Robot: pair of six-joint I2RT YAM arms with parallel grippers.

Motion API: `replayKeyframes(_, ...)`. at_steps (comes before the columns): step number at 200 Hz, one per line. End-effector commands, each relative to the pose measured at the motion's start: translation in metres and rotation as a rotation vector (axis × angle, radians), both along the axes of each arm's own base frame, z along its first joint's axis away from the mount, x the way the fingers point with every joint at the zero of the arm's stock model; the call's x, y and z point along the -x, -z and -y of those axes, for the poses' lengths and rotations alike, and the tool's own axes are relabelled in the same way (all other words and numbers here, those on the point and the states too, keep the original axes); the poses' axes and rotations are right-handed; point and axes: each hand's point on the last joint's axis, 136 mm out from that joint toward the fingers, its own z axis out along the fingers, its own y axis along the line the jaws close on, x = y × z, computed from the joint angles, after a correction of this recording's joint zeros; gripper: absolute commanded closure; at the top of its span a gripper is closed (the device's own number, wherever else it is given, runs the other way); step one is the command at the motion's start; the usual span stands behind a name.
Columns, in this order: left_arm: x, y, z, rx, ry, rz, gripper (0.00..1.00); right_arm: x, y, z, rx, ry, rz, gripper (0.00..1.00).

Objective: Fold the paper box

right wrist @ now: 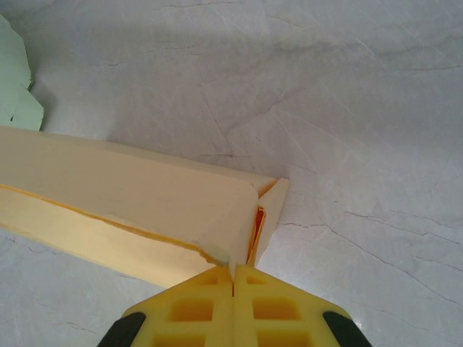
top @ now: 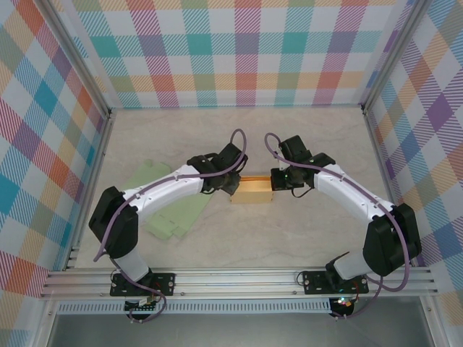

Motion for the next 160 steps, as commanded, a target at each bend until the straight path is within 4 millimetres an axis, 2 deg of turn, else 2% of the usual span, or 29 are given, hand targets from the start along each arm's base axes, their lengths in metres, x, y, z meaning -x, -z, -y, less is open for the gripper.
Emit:
replayKeyframes(1,0.007,0.005,-0.001,-0.031,-0.022,-0.059,0.70,-0.001,-0.004,-0.006,-0.011,-0.023,0.001,0.93)
replayKeyframes(60,0.008,0.012,-0.003,-0.073,-0.039,-0.094,0.84,-0.001,0.001,-0.007,-0.006,-0.037,-0.004,0.85)
replayKeyframes(97,0.007,0.008,-0.002,-0.081,-0.035,-0.092,0.88,-0.003,0.004,-0.008,0.000,-0.043,-0.004,0.72)
replayKeyframes(125,0.008,0.008,-0.003,-0.088,-0.035,-0.094,0.90,-0.006,0.007,-0.008,0.009,-0.045,0.001,0.71)
replayKeyframes(160,0.007,0.005,0.002,-0.064,-0.028,-0.101,0.95,-0.010,0.015,-0.008,0.029,-0.044,-0.008,0.75)
